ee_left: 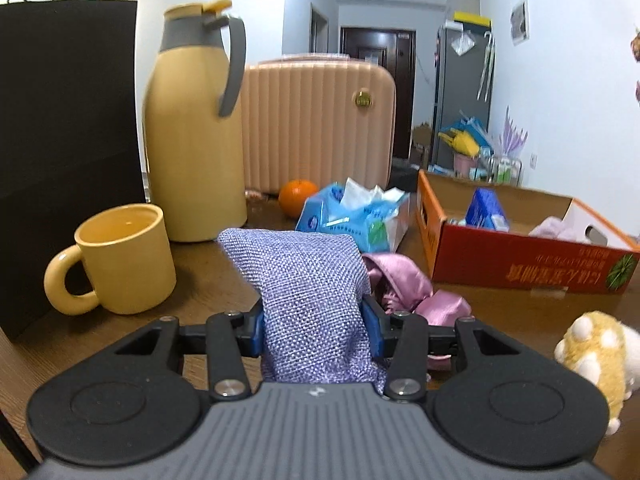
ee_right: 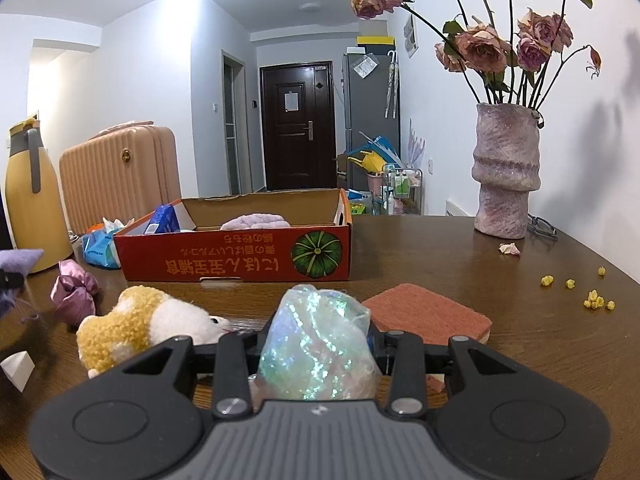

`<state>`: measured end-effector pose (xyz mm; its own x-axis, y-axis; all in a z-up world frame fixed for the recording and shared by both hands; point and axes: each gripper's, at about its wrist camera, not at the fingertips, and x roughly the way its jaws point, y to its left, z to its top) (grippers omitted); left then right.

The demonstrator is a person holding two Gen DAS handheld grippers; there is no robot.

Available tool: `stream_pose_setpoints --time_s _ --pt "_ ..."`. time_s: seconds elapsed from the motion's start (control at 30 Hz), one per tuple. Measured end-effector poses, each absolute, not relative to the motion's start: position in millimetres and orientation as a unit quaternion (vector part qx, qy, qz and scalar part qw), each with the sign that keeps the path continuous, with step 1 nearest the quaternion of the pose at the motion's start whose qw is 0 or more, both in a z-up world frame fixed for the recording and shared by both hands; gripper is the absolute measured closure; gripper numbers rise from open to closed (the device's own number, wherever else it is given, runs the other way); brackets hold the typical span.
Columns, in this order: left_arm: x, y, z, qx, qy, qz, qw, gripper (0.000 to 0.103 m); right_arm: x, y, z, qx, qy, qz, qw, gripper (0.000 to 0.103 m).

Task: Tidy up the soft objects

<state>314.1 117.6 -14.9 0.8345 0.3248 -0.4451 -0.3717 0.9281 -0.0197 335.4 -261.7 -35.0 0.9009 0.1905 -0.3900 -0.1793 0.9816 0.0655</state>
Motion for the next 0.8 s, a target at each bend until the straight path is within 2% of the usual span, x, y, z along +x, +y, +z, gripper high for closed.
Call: stream_pose_setpoints --time_s 0.8 --pt "289.8 68.4 4.0 -0.051 0.166 0.132 0.976 0.057 324.2 -210.4 -29.0 0.004 0.157 0.13 0.979 0.066"
